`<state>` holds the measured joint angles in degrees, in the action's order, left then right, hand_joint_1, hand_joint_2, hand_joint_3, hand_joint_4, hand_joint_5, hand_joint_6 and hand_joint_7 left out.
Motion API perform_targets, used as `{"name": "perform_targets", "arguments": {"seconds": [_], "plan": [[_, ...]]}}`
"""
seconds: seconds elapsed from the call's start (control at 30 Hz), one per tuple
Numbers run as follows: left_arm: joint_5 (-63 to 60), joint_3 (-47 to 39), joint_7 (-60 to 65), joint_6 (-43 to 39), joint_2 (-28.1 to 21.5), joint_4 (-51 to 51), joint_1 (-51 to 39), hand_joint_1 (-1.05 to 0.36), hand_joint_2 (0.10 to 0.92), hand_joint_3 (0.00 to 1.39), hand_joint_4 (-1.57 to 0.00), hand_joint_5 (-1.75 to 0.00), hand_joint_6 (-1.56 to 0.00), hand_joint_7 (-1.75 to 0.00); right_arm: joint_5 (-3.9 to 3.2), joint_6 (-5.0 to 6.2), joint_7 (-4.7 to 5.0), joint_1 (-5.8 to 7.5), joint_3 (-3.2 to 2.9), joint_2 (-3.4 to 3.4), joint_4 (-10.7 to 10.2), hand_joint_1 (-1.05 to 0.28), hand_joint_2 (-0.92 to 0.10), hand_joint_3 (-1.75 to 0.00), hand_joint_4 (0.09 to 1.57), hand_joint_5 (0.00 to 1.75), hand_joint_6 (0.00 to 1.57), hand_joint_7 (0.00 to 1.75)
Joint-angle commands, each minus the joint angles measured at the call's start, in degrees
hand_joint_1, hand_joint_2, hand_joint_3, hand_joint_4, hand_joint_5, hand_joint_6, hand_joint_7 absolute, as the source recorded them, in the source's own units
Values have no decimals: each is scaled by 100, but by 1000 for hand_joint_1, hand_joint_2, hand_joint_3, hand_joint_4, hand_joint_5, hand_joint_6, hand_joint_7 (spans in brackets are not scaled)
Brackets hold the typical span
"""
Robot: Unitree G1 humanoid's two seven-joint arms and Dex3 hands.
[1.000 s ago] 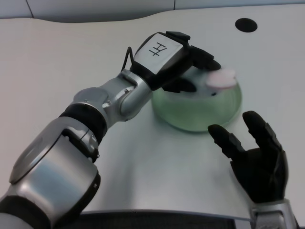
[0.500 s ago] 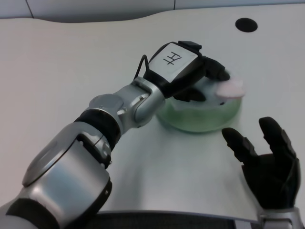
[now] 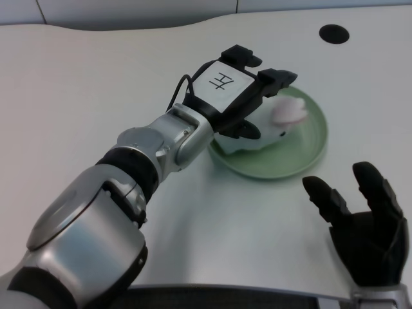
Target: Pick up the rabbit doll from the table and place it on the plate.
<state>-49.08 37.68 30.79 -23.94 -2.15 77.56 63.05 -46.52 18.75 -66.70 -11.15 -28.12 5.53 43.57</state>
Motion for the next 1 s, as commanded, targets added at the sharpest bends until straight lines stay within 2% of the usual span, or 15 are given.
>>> {"name": "perform_targets", "arguments": {"seconds": [0.03,0.07,0.17,0.27,0.37,0.5,0.53,0.6,0.73,0.8,0.83,0.9,0.93,1.0], "plan": [[24,14,-46,-6,-47,-8,-37,-550,860,0,-69,-378,-349,0,-31,-35,18,195,46,469,-19,-803,-921,-136,937,4,877,2],[34,8,-58,-13,-70,-10,-47,-660,884,10,-64,-375,-313,-7,-27,-36,19,175,47,468,7,-802,-921,-133,941,6,883,4],[108,-55,-60,-80,-91,-18,-86,-748,905,23,-66,-373,-292,-11,-17,-14,3,149,51,469,43,-800,-921,-130,942,6,885,5],[453,-359,-249,-347,-84,-23,-191,-849,919,151,-75,-365,-280,-3,-9,-39,35,143,63,471,54,-800,-921,-128,947,8,890,6],[1026,-854,-749,-638,-43,-44,-316,-892,921,203,-73,-347,-277,-2,-1,-33,-2,113,70,449,100,-799,-921,-130,947,7,886,3],[1698,-1433,-1330,-956,5,-94,-492,-928,921,281,-63,-334,-271,-2,45,-54,136,90,102,445,99,-806,-921,-119,968,15,904,9],[1816,-1542,-1434,-1015,11,-109,-530,-917,921,369,-61,-334,-244,-13,63,-44,154,82,110,441,105,-807,-921,-121,962,12,903,8],[1949,-1665,-1566,-1077,16,-129,-572,-908,921,451,-59,-336,-221,-21,87,-36,176,74,117,438,107,-808,-921,-125,958,9,902,6],[1971,-1708,-1634,-1084,15,-146,-580,-905,921,475,-58,-337,-216,-22,102,-40,184,75,109,442,99,-808,-921,-131,957,7,902,5],[2773,-2358,-2239,-1467,-27,-312,-928,-851,921,503,-75,-340,-221,-21,207,-44,348,-166,107,367,433,-818,-921,-121,957,7,911,8],[3049,-2576,-2474,-1588,-40,-373,-1042,-833,921,514,-83,-340,-223,-21,241,-41,398,-246,104,342,548,-822,-921,-116,959,8,917,10],[3264,-2748,-2723,-1662,-48,-438,-1126,-820,921,524,-91,-339,-225,-20,264,-24,424,-307,96,323,645,-826,-921,-110,961,8,921,10],[3805,-3139,-3296,-1687,13,-493,-1290,-818,921,526,-93,-338,-226,-20,296,-11,452,-373,96,300,746,-827,-921,-109,961,8,922,10],[4519,-3663,-4094,-1703,91,-574,-1499,-757,921,459,-143,-325,-255,-24,337,15,481,-464,90,270,888,-825,-921,-112,965,10,927,11]]}}
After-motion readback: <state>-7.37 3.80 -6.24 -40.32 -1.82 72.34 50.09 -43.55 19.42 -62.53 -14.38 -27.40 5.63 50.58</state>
